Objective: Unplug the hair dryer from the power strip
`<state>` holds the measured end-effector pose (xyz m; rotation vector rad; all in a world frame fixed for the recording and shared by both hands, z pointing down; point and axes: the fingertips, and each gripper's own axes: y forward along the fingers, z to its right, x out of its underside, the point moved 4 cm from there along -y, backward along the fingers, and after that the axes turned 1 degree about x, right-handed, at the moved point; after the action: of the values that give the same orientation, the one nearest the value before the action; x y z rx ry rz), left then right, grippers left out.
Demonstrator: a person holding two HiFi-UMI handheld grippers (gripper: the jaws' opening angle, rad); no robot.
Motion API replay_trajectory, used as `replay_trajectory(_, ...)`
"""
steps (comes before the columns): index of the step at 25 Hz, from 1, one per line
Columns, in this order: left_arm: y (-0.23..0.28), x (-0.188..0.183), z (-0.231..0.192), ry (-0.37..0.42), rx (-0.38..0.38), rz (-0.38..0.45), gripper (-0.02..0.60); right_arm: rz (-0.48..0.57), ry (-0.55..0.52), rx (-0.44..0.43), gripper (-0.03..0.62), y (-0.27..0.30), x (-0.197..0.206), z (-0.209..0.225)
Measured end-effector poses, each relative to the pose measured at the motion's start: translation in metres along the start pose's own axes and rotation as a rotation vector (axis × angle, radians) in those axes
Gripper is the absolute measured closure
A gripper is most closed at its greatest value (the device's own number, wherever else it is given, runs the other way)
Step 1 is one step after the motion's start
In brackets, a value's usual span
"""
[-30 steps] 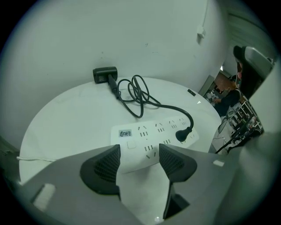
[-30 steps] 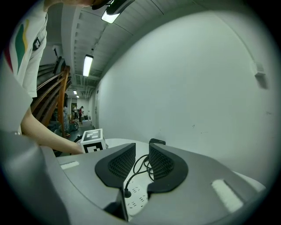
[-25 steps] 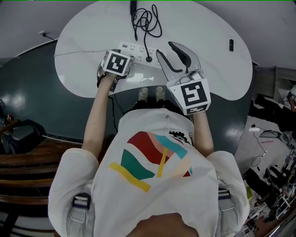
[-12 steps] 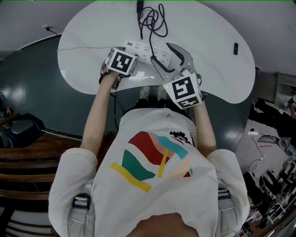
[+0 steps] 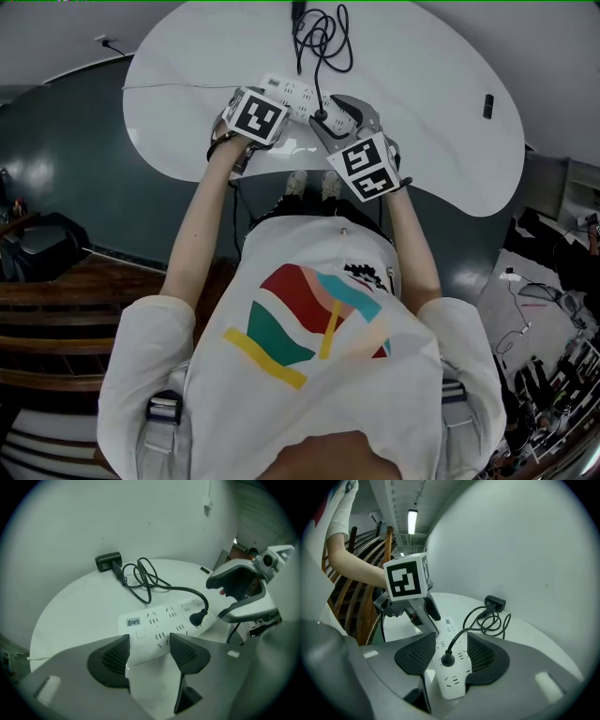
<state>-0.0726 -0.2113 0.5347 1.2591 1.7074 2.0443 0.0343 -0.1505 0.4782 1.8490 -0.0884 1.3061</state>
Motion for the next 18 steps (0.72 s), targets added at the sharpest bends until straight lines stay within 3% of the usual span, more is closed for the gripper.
replay_trajectory(4, -0.001, -0.001, -0.001, 0.002, -0.009, -0.005, 0.316, -0.026, 0.06, -0.025, 0.395, 0.017, 0.014, -0.003)
replay_trajectory(8, 0.001, 0.004, 0.001, -0.017, 0.004, -0.043, 0.316, -0.035, 0.013, -0.02, 0.449, 0.025, 0.018, -0.006)
replay_trajectory(18, 0.003, 0.008, 0.002, -0.036, 0.021, -0.1, 0.314, -0.06, -0.003, -0.015, 0.505, 0.037, 0.03, -0.008)
